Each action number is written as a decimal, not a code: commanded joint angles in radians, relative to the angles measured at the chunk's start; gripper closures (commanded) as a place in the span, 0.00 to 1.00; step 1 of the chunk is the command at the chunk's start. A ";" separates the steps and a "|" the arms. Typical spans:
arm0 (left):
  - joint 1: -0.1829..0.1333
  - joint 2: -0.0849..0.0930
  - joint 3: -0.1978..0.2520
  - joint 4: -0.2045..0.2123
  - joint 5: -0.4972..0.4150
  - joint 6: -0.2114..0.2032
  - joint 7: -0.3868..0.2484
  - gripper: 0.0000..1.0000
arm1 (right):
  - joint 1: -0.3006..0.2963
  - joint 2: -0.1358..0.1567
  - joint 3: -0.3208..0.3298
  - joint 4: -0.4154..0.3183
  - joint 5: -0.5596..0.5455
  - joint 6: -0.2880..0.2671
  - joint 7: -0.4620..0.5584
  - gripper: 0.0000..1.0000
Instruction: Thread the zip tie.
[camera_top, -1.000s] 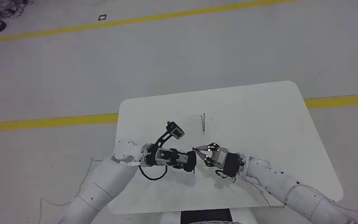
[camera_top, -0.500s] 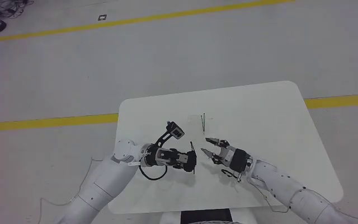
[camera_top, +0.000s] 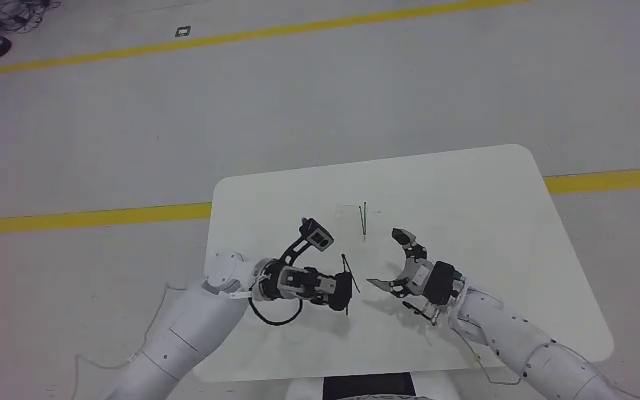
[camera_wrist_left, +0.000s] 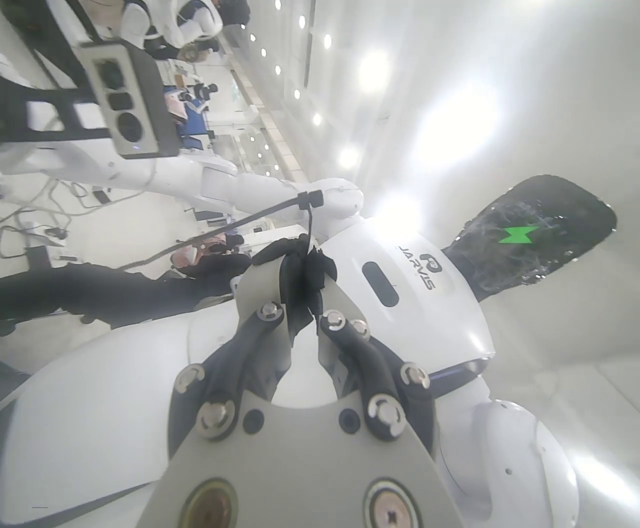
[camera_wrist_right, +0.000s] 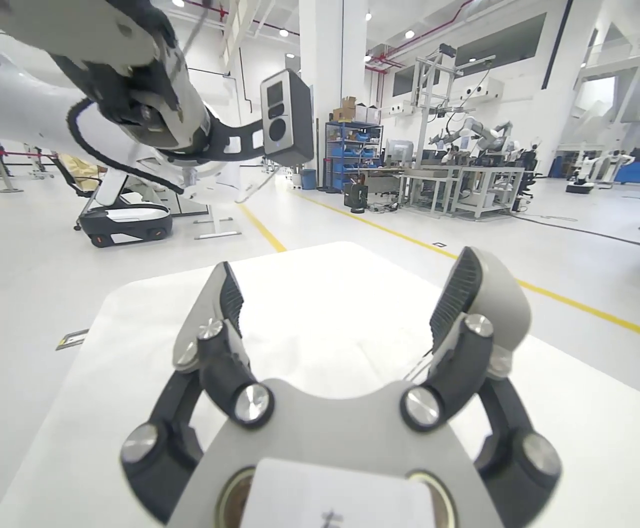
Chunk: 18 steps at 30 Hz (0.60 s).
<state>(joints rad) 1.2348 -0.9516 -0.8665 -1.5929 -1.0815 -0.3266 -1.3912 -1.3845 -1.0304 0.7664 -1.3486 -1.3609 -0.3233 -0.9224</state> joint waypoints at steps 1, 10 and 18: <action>-0.001 0.000 0.020 -0.022 -0.040 -0.006 0.001 1.00 | 0.000 0.000 0.000 0.000 -0.001 0.000 0.000 0.00; -0.039 0.022 0.091 -0.083 -0.088 -0.013 0.001 1.00 | 0.000 0.000 0.000 0.000 -0.001 0.000 0.000 0.00; -0.039 0.022 0.091 -0.083 -0.088 -0.013 0.001 1.00 | -0.022 0.005 0.027 -0.025 0.000 0.007 -0.022 0.00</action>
<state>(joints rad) 1.1959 -0.9300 -0.7760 -1.6759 -1.1697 -0.3400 -1.3900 -1.3968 -1.0287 0.7807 -1.3686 -1.3563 -0.3171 -0.9275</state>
